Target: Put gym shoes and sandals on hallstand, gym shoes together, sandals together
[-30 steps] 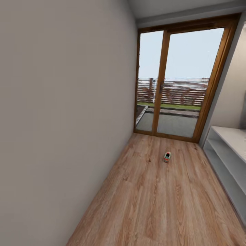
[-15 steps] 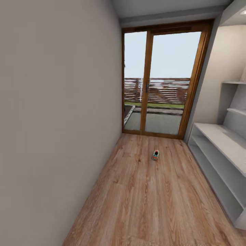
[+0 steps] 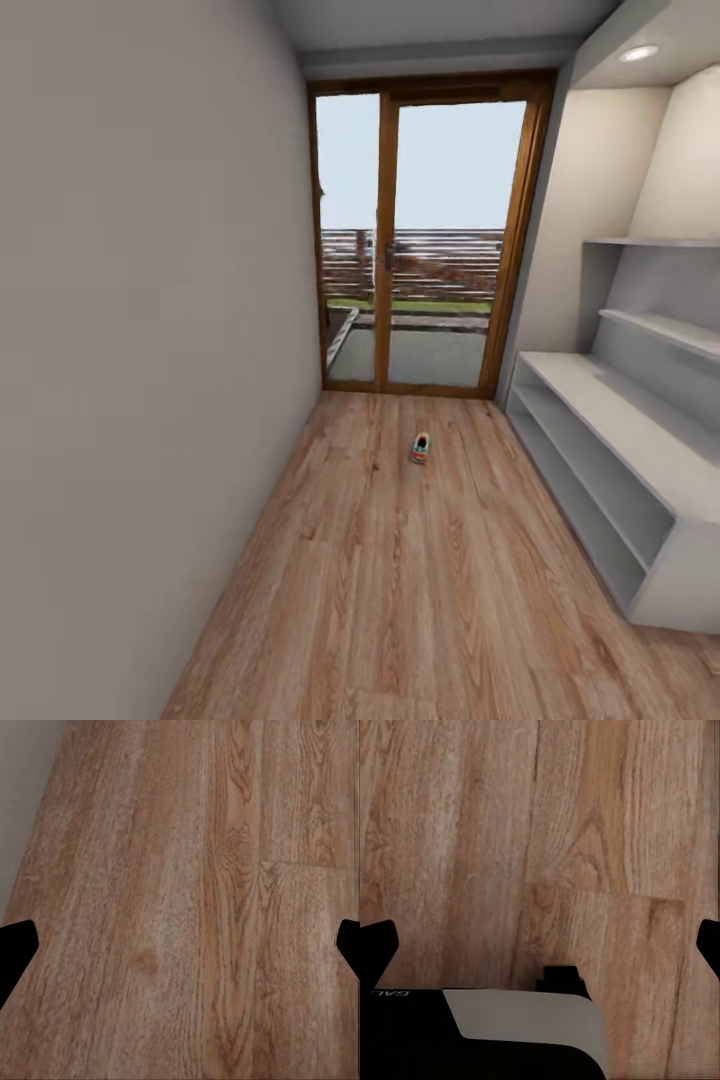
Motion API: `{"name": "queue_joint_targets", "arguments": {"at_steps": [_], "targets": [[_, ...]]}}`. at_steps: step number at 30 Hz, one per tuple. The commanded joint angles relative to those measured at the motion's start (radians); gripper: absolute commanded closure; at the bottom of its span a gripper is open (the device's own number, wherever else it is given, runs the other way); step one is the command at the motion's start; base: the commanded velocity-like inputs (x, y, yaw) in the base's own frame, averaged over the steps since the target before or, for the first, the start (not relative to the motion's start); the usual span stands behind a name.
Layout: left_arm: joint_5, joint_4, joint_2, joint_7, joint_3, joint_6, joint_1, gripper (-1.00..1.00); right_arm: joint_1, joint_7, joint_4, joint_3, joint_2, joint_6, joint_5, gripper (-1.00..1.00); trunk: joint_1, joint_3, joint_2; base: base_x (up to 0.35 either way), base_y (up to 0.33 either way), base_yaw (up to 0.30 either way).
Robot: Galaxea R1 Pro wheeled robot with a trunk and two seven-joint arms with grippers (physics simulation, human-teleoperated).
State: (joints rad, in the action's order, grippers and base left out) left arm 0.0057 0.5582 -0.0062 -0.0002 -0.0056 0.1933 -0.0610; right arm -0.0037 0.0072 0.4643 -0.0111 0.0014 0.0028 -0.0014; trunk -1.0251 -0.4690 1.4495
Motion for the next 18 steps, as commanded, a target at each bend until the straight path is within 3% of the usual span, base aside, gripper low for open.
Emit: {"name": "queue_joint_targets", "arguments": {"at_steps": [1, 12, 18], "targets": [[0.001, 0.000, 0.000, 0.000, -0.001, 0.003, 0.000, -1.00, 0.000, 0.001, 0.000, -0.001, 0.000, 0.000, 0.000, -1.00, 0.000, -0.001, 0.001, 0.000, 0.000, -0.262], [0.001, 0.000, -0.005, -0.001, -0.002, 0.003, 0.000, -1.00, -0.001, 0.001, 0.000, -0.001, 0.000, 0.000, 0.000, -1.00, 0.000, -0.001, 0.001, -0.002, 0.000, -0.262], [0.001, 0.000, -0.018, -0.001, -0.002, 0.003, 0.000, -1.00, 0.000, 0.001, 0.000, -0.001, 0.000, 0.000, 0.000, -1.00, 0.000, -0.001, 0.001, -0.129, 0.001, -0.262]]}}
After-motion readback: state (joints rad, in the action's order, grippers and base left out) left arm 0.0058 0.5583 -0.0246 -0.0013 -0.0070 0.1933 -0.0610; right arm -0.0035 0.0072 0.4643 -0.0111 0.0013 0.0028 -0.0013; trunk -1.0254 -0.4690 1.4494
